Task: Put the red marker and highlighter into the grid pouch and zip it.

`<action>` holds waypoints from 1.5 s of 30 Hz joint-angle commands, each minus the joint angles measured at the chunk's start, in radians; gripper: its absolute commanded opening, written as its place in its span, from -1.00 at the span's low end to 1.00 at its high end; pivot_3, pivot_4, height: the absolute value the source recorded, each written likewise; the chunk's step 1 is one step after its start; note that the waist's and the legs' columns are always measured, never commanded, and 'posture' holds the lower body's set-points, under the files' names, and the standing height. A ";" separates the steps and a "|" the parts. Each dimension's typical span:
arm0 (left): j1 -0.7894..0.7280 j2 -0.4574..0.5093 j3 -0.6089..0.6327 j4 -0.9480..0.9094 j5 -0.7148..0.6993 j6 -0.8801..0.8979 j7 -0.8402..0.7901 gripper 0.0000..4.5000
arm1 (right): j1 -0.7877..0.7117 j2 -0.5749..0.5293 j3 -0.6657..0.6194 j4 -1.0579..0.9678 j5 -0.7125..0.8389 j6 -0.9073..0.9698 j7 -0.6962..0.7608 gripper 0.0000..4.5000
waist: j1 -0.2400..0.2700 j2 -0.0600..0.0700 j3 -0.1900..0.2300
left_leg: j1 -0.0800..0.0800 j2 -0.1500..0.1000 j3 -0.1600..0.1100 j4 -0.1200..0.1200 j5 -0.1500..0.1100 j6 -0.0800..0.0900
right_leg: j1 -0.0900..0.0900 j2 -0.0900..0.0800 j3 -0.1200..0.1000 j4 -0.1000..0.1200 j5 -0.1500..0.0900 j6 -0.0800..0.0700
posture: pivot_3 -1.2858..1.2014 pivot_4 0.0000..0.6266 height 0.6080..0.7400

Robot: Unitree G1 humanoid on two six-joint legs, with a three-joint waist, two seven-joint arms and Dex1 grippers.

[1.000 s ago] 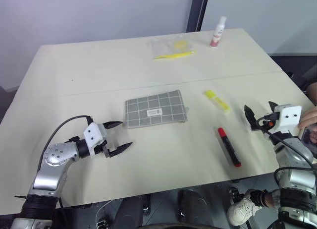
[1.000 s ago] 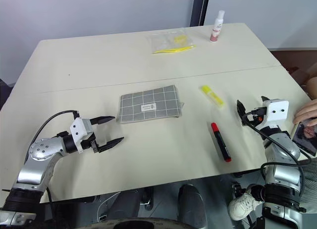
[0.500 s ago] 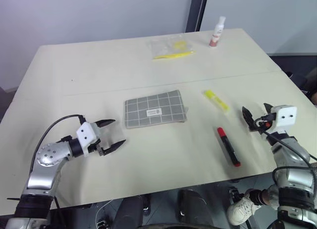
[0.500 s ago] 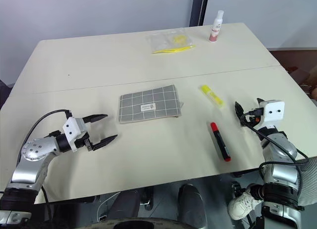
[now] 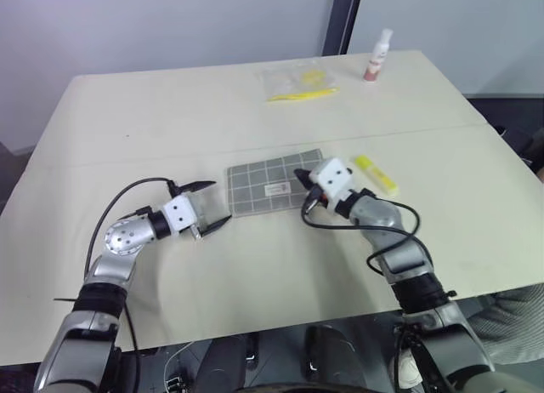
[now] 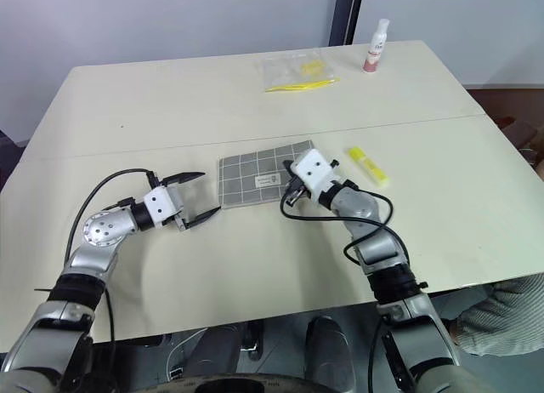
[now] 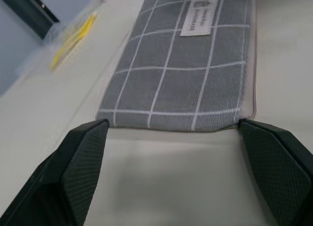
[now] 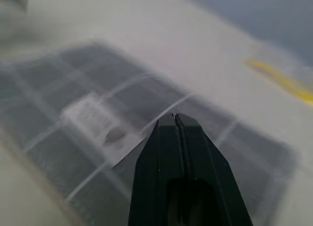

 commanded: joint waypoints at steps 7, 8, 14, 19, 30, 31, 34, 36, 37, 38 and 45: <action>-0.035 0.055 -0.035 0.114 0.033 -0.159 -0.014 1.00 | 0.012 -0.062 0.007 0.013 -0.099 0.023 0.000 -0.99 | -0.011 0.000 0.000 | 0.002 0.003 0.000 0.000 0.000 0.000 | 0.005 0.002 0.000 0.001 0.002 0.003 | 0.03 -0.52 1.00; -0.037 0.065 -0.040 0.126 0.044 -0.179 -0.011 1.00 | 0.014 -0.061 0.007 0.008 -0.100 0.025 0.003 -0.99 | -0.011 0.000 0.000 | 0.002 0.003 0.000 0.000 0.000 0.000 | 0.005 0.002 0.000 0.001 0.002 0.003 | 0.03 -0.52 1.00; -0.132 -0.007 -0.088 0.240 0.105 -0.209 0.051 1.00 | 0.034 -0.056 0.028 -0.028 -0.108 0.033 0.029 -0.99 | -0.003 -0.001 0.000 | 0.004 0.003 -0.001 0.001 0.000 -0.001 | 0.005 0.002 -0.002 0.001 0.002 0.003 | 0.03 -0.52 1.00; -0.196 -0.106 -0.133 0.323 0.122 -0.203 0.043 1.00 | 0.039 -0.060 0.027 -0.068 -0.112 0.060 0.049 -0.99 | -0.003 -0.001 -0.001 | 0.006 0.002 -0.002 0.003 -0.001 -0.002 | 0.009 0.001 -0.003 -0.001 0.002 0.002 | 0.03 -0.52 1.00; -0.244 -0.119 -0.146 0.382 0.114 -0.169 0.018 -0.92 | 0.050 -0.077 0.002 -0.173 -0.114 0.119 0.065 -1.00 | -0.007 -0.001 -0.001 | 0.006 0.003 -0.003 0.004 -0.001 -0.001 | 0.009 0.002 -0.005 0.000 0.002 0.003 | 0.03 -0.52 1.00; -0.243 -0.121 -0.138 0.378 0.102 -0.163 0.015 -0.96 | 0.053 -0.076 -0.002 -0.181 -0.101 0.122 0.075 -1.00 | -0.007 -0.001 -0.001 | 0.006 0.003 -0.003 0.004 -0.001 -0.001 | 0.009 0.002 -0.005 0.000 0.002 0.003 | 0.03 -0.52 1.00; -0.222 -0.129 -0.108 0.327 0.043 -0.121 -0.009 -1.00 | 0.076 -0.060 -0.044 -0.250 -0.012 0.156 0.113 -0.63 | -0.007 -0.001 -0.001 | 0.006 0.003 -0.003 0.004 -0.001 0.001 | 0.010 0.002 -0.005 0.000 0.002 0.004 | 0.03 -0.52 1.00; -0.197 -0.124 -0.095 0.284 0.025 -0.097 -0.006 -1.00 | 0.084 -0.053 -0.082 -0.296 0.026 0.182 0.107 -0.18 | -0.008 -0.001 -0.001 | 0.005 0.003 -0.003 0.004 -0.001 0.001 | 0.011 0.002 -0.005 0.000 0.002 0.004 | 0.03 -0.52 1.00; -0.182 -0.121 -0.086 0.259 0.015 -0.075 0.000 -1.00 | 0.090 -0.045 -0.110 -0.327 0.062 0.218 0.106 0.01 | -0.008 -0.001 -0.001 | 0.005 0.003 -0.003 0.004 -0.001 0.002 | 0.011 0.002 -0.005 0.000 0.002 0.004 | 0.03 -0.52 1.00; -0.173 -0.119 -0.081 0.240 0.008 -0.057 0.005 -1.00 | 0.092 -0.038 -0.128 -0.347 0.089 0.246 0.107 0.28 | -0.008 -0.001 -0.001 | 0.004 0.003 -0.003 0.004 -0.001 0.002 | 0.011 0.002 -0.005 0.000 0.002 0.004 | 0.03 -0.52 1.00; -0.018 -0.089 -0.039 -0.079 -0.023 0.134 0.100 -1.00 | 0.258 -0.086 -0.159 -0.515 0.099 0.365 0.076 0.98 | -0.007 -0.001 -0.001 | 0.004 0.003 -0.004 0.003 -0.003 -0.001 | 0.009 0.001 -0.005 -0.001 0.002 0.003 | 0.03 -0.52 1.00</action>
